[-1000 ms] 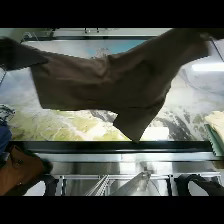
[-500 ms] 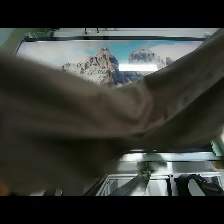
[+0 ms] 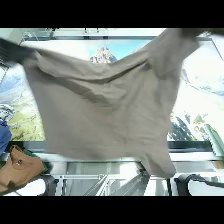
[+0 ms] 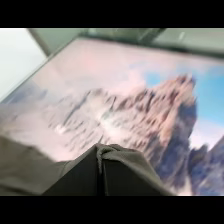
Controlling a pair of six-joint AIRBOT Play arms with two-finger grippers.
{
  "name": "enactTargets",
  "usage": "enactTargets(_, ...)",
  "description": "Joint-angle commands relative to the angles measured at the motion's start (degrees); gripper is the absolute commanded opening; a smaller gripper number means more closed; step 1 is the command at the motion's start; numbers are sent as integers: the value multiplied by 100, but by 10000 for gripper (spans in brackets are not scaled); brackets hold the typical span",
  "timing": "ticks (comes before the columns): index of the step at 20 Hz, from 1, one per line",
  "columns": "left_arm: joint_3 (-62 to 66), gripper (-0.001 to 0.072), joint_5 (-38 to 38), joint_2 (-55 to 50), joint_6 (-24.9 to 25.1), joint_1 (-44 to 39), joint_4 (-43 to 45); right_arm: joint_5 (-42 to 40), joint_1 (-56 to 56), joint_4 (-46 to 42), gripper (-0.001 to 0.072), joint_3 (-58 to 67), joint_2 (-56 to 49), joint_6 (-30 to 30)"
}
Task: Fold the shirts.
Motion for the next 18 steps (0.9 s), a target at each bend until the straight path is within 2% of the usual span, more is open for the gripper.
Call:
enactTargets(1,-1182,26,-433,-1523,1019,28,-28,-37,332,94,21,2,-1381,-37)
enactTargets(3,-1305,25,-693,-2396,1032,107,-52,-168,400,98,21,2,-1923,46)
enactTargets(5,-1021,24,-634,-3126,994,247,-92,-164,411,168,21,2,-2280,125)
enactTargets(9,-83,15,-597,-3757,584,389,-28,24,407,223,21,2,-2452,269)
enactTargets(11,328,14,-531,-3805,286,389,116,588,402,177,21,0,-2446,424)
enactTargets(13,772,14,-459,-3799,-122,389,619,999,339,39,20,-4,-2426,638)
enactTargets(16,1373,16,-37,-3799,-879,402,1633,1207,188,31,19,-356,-2170,697)
enactTargets(18,1578,16,149,-3799,-1154,435,1838,1290,-2,-52,20,-885,-1764,667)
